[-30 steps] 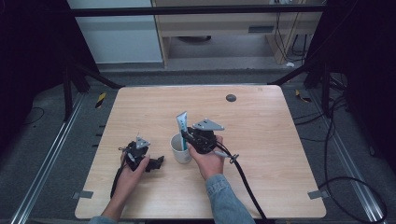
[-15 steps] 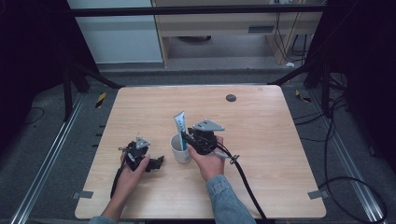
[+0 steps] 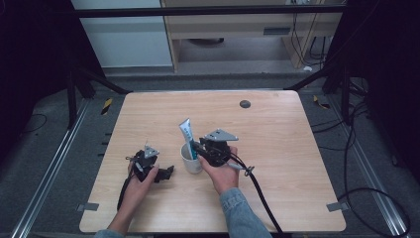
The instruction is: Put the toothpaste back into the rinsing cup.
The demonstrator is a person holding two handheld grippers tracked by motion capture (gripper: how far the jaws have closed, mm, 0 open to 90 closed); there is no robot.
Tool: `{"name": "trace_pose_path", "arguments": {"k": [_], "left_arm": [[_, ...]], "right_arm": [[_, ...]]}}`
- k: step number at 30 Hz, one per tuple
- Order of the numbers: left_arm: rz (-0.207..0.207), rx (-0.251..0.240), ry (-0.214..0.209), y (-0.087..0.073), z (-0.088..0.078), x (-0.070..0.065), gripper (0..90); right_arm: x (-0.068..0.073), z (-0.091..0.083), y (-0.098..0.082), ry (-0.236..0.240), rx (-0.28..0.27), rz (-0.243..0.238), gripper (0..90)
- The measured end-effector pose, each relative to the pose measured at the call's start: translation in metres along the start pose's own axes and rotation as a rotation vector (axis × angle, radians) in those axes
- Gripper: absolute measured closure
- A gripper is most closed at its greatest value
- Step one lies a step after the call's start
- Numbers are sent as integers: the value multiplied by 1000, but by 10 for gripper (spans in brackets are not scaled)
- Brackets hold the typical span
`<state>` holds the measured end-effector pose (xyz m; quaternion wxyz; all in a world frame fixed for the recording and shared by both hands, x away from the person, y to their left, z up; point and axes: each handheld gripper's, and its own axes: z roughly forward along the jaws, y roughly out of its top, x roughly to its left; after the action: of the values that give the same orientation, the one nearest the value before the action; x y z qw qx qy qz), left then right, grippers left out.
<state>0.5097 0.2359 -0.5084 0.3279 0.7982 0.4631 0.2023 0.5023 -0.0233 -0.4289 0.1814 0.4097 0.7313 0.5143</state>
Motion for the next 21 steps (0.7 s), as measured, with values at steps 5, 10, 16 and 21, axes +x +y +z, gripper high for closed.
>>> {"name": "trace_pose_path", "arguments": {"k": [5, 10, 16, 21], "left_arm": [[0, 0, 0, 0, 0, 0, 0], [0, 0, 0, 0, 0, 0, 0], [0, 0, 0, 0, 0, 0, 0], [0, 0, 0, 0, 0, 0, 0]], "right_arm": [[-1, -3, 0, -2, 2, 3, 630], [-2, -6, 0, -2, 0, 4, 629], [-3, -10, 1, -3, 7, -3, 618], [-6, -18, 5, -16, 15, -21, 600]]}}
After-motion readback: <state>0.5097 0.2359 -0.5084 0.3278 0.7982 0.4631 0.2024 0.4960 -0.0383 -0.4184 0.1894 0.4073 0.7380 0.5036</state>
